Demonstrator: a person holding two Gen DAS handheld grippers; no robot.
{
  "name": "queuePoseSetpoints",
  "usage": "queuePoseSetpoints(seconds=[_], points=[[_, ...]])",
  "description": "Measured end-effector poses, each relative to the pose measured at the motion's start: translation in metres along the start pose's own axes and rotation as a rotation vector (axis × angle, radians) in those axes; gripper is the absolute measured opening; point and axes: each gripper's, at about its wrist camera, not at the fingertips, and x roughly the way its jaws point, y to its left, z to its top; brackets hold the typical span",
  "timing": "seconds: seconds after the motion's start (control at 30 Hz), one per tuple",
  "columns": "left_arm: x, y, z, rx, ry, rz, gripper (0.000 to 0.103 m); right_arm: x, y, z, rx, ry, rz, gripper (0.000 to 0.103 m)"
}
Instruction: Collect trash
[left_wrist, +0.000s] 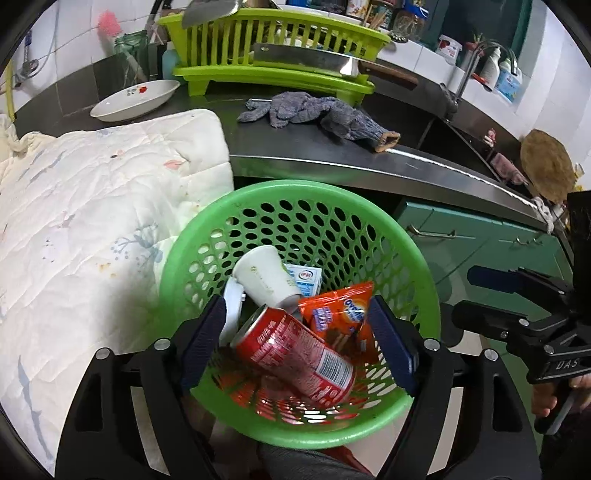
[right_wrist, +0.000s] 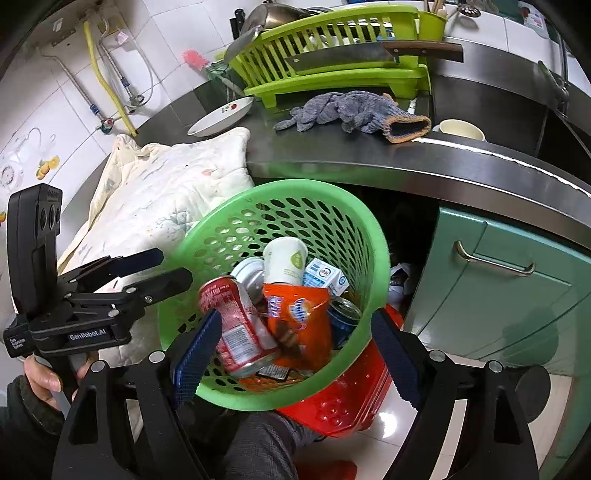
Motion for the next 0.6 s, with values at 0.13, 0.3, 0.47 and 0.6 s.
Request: queuePoseSetpoints(seconds=[0.13, 0.3, 0.47, 0.6], points=[[-0.013, 0.008, -0.002, -0.006, -0.014, 0.035, 0.079, -0.003, 0.008, -0.002, -0.012, -0.003, 0.007, 0.081], [-0.036, 0.023, -0.007, -0.023, -0.04, 0.099, 0.085, -0.005, 0.023, -0.006, -0.047, -0.008, -0.002, 0.083], [-0.059, 0.035, -0.012, -0.033, -0.069, 0.176, 0.093, -0.005, 0.044, -0.01, -0.106, -0.009, -0.029, 0.084], [-0.078, 0.04, -0.018, -0.027, -0.088, 0.241, 0.098, -0.005, 0.063, -0.011, -0.143, -0.01, -0.021, 0.085]])
